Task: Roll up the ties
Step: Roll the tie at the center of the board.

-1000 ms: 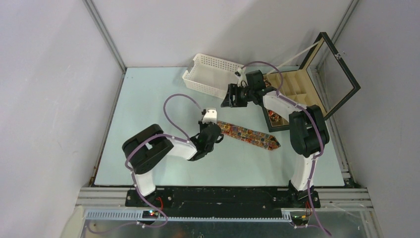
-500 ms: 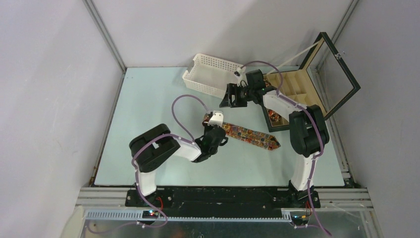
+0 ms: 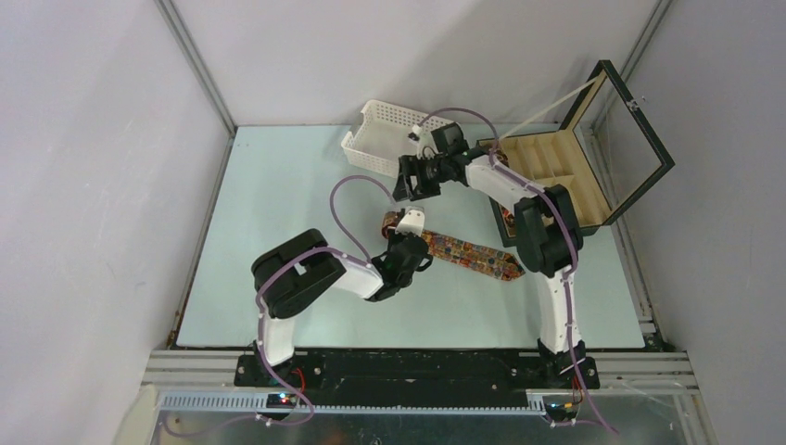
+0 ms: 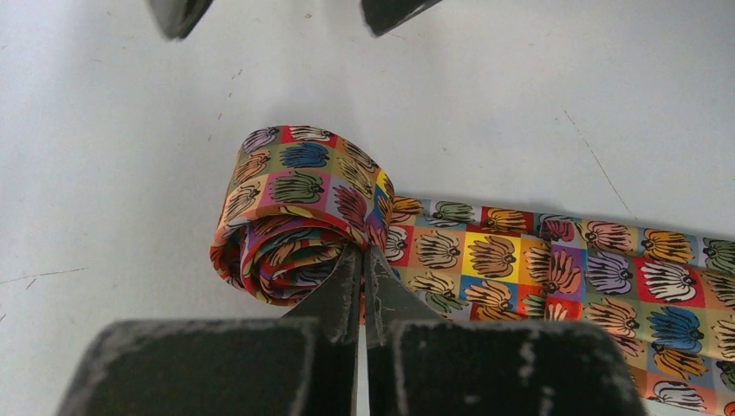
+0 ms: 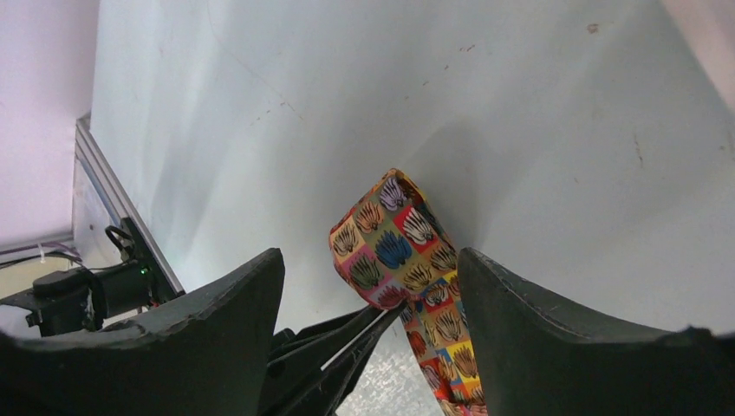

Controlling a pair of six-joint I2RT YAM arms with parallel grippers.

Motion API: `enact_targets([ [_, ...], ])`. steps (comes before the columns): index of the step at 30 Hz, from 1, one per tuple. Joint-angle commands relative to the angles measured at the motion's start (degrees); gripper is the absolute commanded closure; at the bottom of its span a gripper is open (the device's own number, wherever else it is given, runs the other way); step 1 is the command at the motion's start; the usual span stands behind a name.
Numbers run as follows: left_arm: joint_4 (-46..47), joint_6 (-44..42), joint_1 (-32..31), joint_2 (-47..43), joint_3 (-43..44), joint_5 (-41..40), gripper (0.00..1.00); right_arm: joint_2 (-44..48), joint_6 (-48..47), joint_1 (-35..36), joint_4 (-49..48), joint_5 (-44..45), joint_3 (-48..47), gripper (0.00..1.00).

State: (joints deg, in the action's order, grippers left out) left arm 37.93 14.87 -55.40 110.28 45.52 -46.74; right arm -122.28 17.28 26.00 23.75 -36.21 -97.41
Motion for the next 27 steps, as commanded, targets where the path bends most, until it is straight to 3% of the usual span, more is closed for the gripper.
enact_targets([
  [1,-1.75,-1.22,-0.46,0.91,1.64,0.14,1.0,-3.49,-2.04,1.05,5.33,-0.75,-6.14,0.24],
  [7,-1.78,-0.93,-0.41,0.91,1.71,0.37,1.0,-7.51,-3.31,1.72,10.88,-0.34,-12.06,0.25],
  [20,-1.53,-1.25,-0.55,0.99,1.76,1.03,1.0,-9.87,-4.67,3.0,12.28,-1.05,-13.42,0.38],
  [27,-1.59,-1.25,-0.49,1.11,1.99,1.08,1.0,-10.11,-5.0,3.09,12.55,-1.17,-13.38,0.6],
])
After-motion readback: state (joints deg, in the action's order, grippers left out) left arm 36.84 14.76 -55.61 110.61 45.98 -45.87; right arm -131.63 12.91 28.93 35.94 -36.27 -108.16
